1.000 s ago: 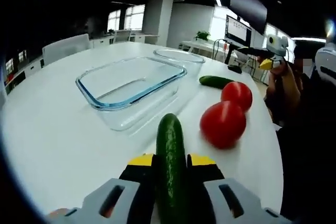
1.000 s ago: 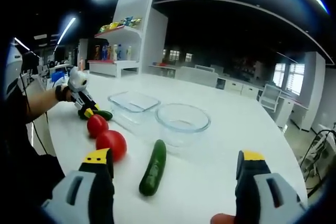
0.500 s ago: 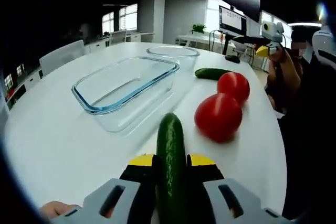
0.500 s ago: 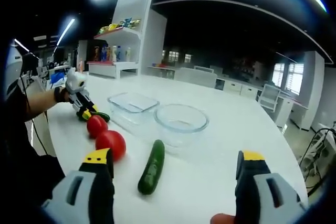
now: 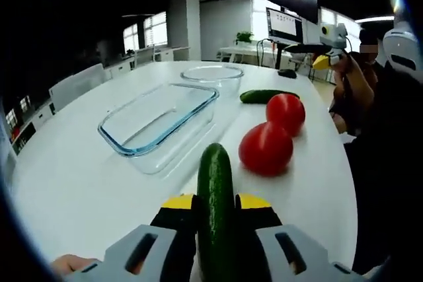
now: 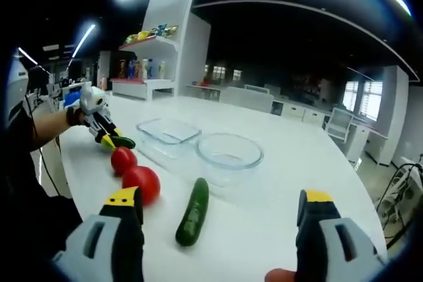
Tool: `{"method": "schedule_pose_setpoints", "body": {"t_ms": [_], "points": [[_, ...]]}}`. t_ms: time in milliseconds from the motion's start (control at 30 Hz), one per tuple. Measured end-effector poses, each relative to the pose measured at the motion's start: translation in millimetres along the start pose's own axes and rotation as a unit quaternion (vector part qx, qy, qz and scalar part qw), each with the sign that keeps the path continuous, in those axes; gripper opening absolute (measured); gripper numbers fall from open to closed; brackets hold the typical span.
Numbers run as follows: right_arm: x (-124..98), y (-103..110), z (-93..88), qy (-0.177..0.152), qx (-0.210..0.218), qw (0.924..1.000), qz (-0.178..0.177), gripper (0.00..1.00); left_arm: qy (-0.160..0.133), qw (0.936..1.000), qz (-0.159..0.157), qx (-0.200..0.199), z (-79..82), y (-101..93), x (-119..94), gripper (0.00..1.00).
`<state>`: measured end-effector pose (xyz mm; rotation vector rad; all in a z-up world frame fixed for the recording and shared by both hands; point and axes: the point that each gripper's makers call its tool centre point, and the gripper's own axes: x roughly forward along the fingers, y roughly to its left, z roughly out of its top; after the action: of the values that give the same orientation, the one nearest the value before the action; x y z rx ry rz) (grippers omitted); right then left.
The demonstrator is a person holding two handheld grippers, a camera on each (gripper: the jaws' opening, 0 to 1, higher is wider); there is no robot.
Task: Sort the scattered tomatoes and cucumbers on the table and place them into their respective storage containers
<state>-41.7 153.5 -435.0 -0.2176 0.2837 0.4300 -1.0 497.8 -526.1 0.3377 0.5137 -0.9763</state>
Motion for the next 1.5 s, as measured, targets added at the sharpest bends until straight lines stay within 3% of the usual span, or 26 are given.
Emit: {"method": "schedule_pose_setpoints", "body": {"t_ms": [100,467,633,1000,1333,1500], "points": [[-1.6,2.1,1.1,0.0,-0.003,1.0,0.001,0.93,-0.006,0.9991,-0.001,0.043,8.2,-2.8,-5.9,0.22],[-3.9,3.9,4.1,-0.003,-0.007,1.0,0.001,0.93,-0.033,0.9943,0.017,0.1,52.2,-1.4,-25.7,0.22],[-6.2,2.1,3.9,-0.004,-0.006,1.0,-0.002,0.93,-0.035,0.9888,0.02,0.144,72.7,0.7,-27.0,0.22],[-11.4,-3.6,5.5,-0.008,-0.005,0.9999,-0.009,0.93,-0.039,0.9814,0.015,0.187,106.9,5.2,-28.3,0.22],[-9.7,-2.3,3.1,-0.008,-0.003,0.9999,-0.008,0.93,-0.061,0.9714,0.016,0.229,137.1,20.9,-29.0,0.22],[-9.1,-2.6,3.1,-0.006,-0.004,0.9999,-0.008,0.93,-0.062,0.9673,0.02,0.245,144.9,33.1,-24.0,0.22]]}}
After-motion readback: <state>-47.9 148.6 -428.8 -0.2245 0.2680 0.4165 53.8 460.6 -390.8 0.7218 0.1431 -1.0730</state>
